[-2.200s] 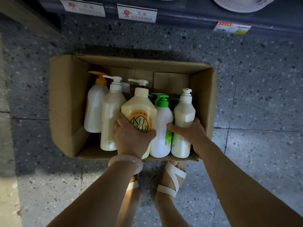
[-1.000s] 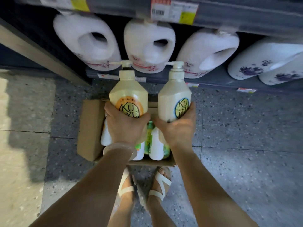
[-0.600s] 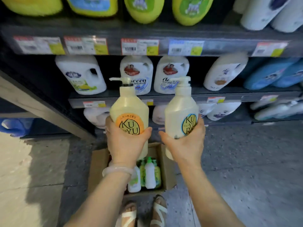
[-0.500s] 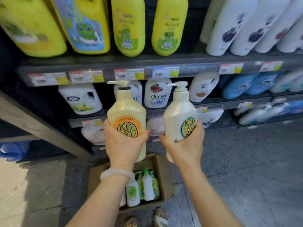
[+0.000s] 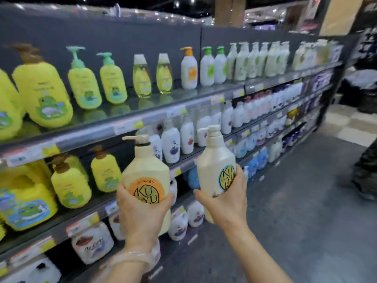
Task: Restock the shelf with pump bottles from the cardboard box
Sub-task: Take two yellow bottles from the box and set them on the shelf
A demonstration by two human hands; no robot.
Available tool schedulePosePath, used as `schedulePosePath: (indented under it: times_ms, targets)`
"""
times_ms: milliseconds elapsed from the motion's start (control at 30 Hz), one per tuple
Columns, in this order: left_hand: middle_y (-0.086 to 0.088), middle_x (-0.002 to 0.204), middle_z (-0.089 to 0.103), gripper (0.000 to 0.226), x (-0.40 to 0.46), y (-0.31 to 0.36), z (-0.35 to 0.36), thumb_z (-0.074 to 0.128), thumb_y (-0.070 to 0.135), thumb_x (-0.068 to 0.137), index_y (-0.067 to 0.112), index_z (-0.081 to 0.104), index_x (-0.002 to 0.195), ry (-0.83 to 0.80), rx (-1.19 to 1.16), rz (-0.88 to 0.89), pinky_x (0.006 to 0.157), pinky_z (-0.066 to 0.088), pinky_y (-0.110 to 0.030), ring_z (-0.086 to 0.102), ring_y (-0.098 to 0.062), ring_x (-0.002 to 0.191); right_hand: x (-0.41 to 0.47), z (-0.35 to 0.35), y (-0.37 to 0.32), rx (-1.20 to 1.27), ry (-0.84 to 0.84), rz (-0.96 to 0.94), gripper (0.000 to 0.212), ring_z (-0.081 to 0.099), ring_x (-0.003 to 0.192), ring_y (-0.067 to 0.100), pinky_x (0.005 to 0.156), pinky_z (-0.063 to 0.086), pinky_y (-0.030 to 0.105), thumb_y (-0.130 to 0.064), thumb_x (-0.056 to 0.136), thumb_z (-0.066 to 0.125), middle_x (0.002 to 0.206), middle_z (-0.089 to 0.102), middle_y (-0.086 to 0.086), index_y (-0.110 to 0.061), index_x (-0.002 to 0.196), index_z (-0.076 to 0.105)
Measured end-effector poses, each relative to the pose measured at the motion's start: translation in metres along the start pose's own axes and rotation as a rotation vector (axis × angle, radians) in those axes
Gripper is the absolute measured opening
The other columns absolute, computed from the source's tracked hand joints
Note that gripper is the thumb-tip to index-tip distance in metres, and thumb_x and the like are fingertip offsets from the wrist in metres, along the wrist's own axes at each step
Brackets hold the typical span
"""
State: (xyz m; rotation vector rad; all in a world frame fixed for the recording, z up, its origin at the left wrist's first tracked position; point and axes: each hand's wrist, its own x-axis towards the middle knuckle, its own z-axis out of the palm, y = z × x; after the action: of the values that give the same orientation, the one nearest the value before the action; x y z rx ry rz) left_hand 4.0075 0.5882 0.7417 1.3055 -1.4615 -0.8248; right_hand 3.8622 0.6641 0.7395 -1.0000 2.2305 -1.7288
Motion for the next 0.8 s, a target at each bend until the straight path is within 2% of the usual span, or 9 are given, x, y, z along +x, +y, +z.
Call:
schedulePosePath:
  times_ms: [67, 167, 233, 300, 433, 533, 667, 800]
  targets:
    - [-0.007, 0.122, 0.050, 0.101, -0.008, 0.031, 0.031, 0.092, 0.028, 0.045, 0.015, 0.035, 0.127, -0.046, -0.019, 0.050, 0.095, 0.042, -0.042, 0.049, -0.030, 0.115, 0.022, -0.040, 0.001, 0.013, 0.075, -0.002, 0.106, 0.034, 0.115, 0.009, 0.092, 0.032, 0.024, -0.029, 0.054, 0.087, 0.117, 0.035, -0.009, -0.022, 0.139, 0.025]
    - [-0.009, 0.128, 0.048, 0.109, -0.028, 0.078, 0.086, 0.092, 0.030, 0.045, 0.014, 0.030, 0.133, -0.123, -0.042, 0.085, 0.098, 0.042, -0.044, 0.047, -0.030, 0.118, 0.057, -0.102, 0.011, 0.006, 0.178, -0.023, 0.095, 0.032, 0.100, 0.003, 0.084, 0.032, 0.021, -0.029, 0.053, 0.087, 0.106, 0.032, -0.014, -0.029, 0.130, 0.030]
    - [-0.012, 0.132, 0.046, 0.112, -0.046, 0.107, 0.128, 0.092, 0.030, 0.046, 0.011, 0.028, 0.136, -0.158, -0.051, 0.105, 0.098, 0.039, -0.044, 0.045, -0.031, 0.121, 0.083, -0.142, 0.025, -0.003, 0.232, -0.049, 0.089, 0.040, 0.104, 0.008, 0.084, 0.041, 0.027, -0.032, 0.050, 0.085, 0.102, 0.034, -0.017, -0.035, 0.122, 0.032]
    - [-0.015, 0.136, 0.044, 0.116, -0.065, 0.135, 0.172, 0.092, 0.031, 0.045, 0.008, 0.026, 0.138, -0.181, -0.042, 0.121, 0.102, 0.038, -0.046, 0.042, -0.034, 0.125, 0.111, -0.184, 0.040, -0.011, 0.276, -0.072, 0.088, 0.045, 0.106, 0.013, 0.087, 0.049, 0.037, -0.035, 0.047, 0.084, 0.100, 0.036, -0.020, -0.033, 0.120, 0.035]
    - [-0.015, 0.137, 0.042, 0.118, -0.097, 0.184, 0.257, 0.091, 0.030, 0.046, 0.008, 0.024, 0.140, -0.201, -0.087, 0.133, 0.104, 0.035, -0.044, 0.040, -0.033, 0.127, 0.169, -0.260, 0.070, -0.040, 0.286, -0.069, 0.104, 0.043, 0.113, 0.015, 0.095, 0.046, 0.039, -0.038, 0.047, 0.084, 0.115, 0.041, -0.006, -0.020, 0.135, 0.032]
    - [-0.014, 0.137, 0.042, 0.118, -0.112, 0.210, 0.310, 0.092, 0.033, 0.044, 0.008, 0.025, 0.139, -0.204, -0.099, 0.161, 0.104, 0.036, -0.044, 0.040, -0.032, 0.127, 0.207, -0.304, 0.091, -0.035, 0.299, -0.076, 0.109, 0.041, 0.121, 0.019, 0.098, 0.045, 0.043, -0.041, 0.043, 0.081, 0.125, 0.041, 0.000, -0.017, 0.137, 0.032]
    - [-0.012, 0.134, 0.044, 0.114, -0.121, 0.236, 0.370, 0.091, 0.032, 0.046, 0.011, 0.026, 0.137, -0.204, -0.102, 0.173, 0.100, 0.038, -0.043, 0.043, -0.032, 0.123, 0.251, -0.343, 0.116, 0.004, 0.299, -0.066, 0.112, 0.042, 0.119, 0.018, 0.096, 0.042, 0.033, -0.035, 0.046, 0.085, 0.123, 0.041, 0.000, -0.019, 0.140, 0.029]
    - [-0.010, 0.134, 0.043, 0.115, -0.112, 0.253, 0.429, 0.090, 0.034, 0.047, 0.012, 0.024, 0.138, -0.202, -0.090, 0.205, 0.102, 0.038, -0.043, 0.041, -0.030, 0.124, 0.299, -0.362, 0.140, 0.026, 0.297, -0.061, 0.107, 0.042, 0.117, 0.018, 0.095, 0.041, 0.033, -0.029, 0.049, 0.087, 0.121, 0.043, 0.001, -0.017, 0.139, 0.031]
